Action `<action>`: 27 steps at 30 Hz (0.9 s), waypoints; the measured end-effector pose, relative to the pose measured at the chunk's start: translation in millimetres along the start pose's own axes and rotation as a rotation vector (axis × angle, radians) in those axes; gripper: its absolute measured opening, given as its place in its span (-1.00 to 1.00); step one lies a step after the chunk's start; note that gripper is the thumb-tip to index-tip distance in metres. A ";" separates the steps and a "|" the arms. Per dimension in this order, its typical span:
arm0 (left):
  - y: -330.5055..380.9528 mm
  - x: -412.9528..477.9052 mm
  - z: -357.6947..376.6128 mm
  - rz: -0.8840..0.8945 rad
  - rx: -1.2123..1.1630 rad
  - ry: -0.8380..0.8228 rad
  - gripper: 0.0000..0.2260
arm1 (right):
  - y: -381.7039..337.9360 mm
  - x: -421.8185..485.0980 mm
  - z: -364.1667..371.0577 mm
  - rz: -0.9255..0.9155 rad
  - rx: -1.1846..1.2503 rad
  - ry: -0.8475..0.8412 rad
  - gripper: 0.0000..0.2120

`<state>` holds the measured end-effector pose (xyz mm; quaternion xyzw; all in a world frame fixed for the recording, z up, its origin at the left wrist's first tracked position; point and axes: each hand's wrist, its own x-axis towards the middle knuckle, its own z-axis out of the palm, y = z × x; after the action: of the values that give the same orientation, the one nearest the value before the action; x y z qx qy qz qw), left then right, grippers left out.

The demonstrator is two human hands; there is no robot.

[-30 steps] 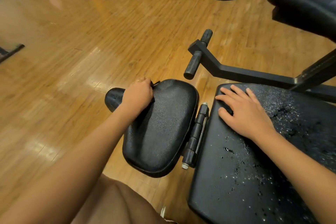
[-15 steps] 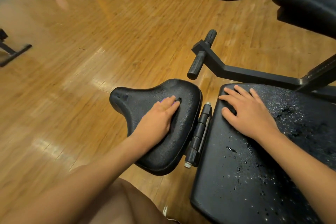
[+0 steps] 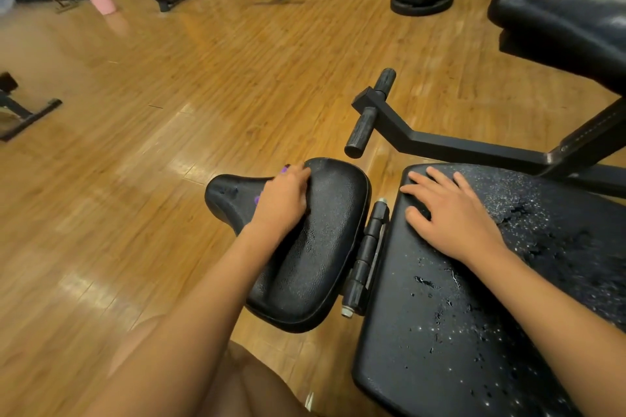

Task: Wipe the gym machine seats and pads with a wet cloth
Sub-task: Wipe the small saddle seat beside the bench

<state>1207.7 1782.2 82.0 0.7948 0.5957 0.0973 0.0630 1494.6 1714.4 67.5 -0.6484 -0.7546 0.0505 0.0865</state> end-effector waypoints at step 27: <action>17.0 -18.2 8.1 0.173 -0.034 -0.059 -0.58 | -3.0 2.4 1.5 -0.006 -0.002 -0.013 -0.57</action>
<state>1220.5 1760.0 76.4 0.8447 0.5209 0.0889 0.0852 1491.1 1716.3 66.8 -0.6458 -0.7573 0.0539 0.0810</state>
